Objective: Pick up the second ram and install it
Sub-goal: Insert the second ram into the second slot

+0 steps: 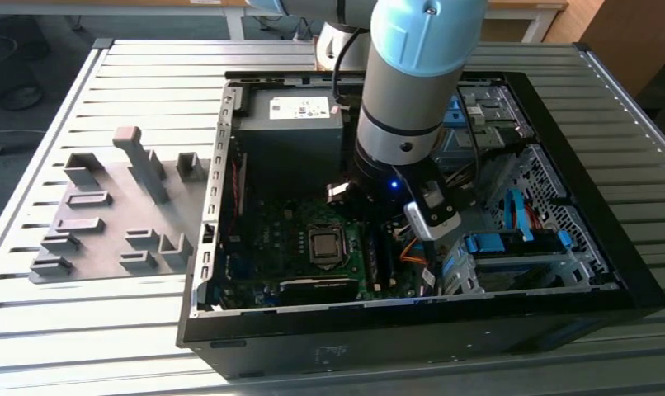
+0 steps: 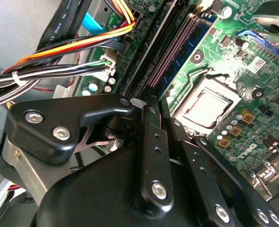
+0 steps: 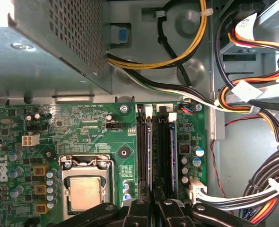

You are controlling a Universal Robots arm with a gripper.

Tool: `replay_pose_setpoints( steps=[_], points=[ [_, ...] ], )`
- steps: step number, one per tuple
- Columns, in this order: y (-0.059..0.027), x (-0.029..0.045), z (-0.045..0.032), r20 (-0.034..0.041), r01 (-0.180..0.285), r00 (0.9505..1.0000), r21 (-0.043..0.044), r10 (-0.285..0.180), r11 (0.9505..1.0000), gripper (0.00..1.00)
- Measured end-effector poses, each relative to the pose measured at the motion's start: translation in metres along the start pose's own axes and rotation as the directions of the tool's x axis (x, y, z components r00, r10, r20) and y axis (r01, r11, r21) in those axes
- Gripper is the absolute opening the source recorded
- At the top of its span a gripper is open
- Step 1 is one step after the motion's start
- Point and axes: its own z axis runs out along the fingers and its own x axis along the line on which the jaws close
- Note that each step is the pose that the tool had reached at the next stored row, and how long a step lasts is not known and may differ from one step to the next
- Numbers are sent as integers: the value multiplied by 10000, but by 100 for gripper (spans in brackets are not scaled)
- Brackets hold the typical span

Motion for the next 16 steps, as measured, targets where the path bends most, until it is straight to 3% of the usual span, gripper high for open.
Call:
replay_pose_setpoints(
  steps=[11, 16],
  points=[
    [1, -14, 0, -1, 66, 10000, -1, -66, 10000, 14],
    [2, -17, 0, -3, 100, 10000, -43, -100, 9999, 14]
  ],
)
